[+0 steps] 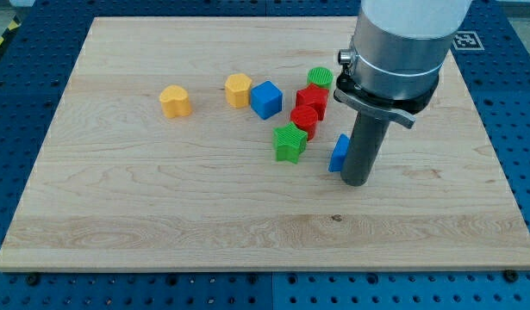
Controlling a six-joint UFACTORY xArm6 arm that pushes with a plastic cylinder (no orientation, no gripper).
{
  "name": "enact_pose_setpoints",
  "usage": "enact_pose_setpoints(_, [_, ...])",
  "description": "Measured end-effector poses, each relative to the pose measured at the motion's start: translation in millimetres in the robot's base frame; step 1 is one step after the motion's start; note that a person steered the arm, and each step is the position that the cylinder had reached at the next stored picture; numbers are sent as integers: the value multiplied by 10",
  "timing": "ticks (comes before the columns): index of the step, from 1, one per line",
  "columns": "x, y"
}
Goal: Move the blue triangle closer to the red circle
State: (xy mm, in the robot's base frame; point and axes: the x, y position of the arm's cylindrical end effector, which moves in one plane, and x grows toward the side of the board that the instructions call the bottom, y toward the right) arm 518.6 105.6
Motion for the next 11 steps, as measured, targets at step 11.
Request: enact_pose_setpoints(11, [-196, -217])
